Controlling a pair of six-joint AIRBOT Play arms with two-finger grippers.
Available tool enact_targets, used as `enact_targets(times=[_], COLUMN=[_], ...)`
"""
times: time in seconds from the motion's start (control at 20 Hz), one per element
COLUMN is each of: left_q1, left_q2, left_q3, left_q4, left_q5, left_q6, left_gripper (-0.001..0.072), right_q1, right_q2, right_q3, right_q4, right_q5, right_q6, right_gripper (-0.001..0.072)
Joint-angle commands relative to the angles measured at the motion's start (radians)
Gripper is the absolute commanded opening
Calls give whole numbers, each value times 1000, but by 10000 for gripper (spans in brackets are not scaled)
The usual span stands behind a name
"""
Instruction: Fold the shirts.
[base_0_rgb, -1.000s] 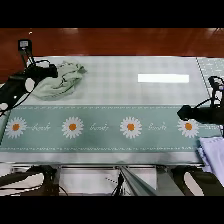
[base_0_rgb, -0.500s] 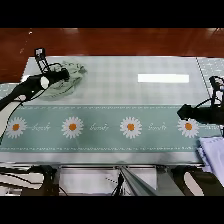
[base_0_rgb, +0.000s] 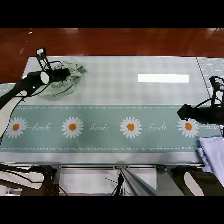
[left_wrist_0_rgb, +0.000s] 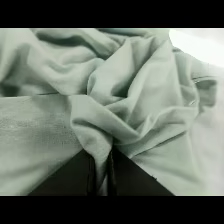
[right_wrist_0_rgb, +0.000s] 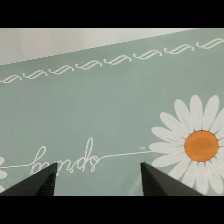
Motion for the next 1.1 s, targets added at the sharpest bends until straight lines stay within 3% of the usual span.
enact_targets(times=[0.0, 0.2, 0.3, 0.65, 0.8, 1.05], left_q1=[1, -24, -60, -261, -400, -630], left_q2=[53, 219, 342, 734, 801, 748], left_q3=[140, 308, 376, 482, 481, 399], left_q4=[-10, -10, -10, -10, -25, -55], left_q5=[-216, -372, -375, -378, -422, -560], left_q6=[2, 38, 78, 80, 79, 48], left_gripper=[29, 29, 29, 29, 29, 29], right_q1=[0, -1, 0, 0, -1, -1], right_q2=[0, 0, 0, 0, 0, 0], right_q3=[0, 0, 0, 0, 0, 0], right_q4=[-3, -16, -37, -81, -133, -258], right_q5=[0, 0, 0, 29, 86, 174], right_q6=[-1, -2, -2, -5, -5, -11], right_gripper=[603, 602, 603, 603, 603, 603])
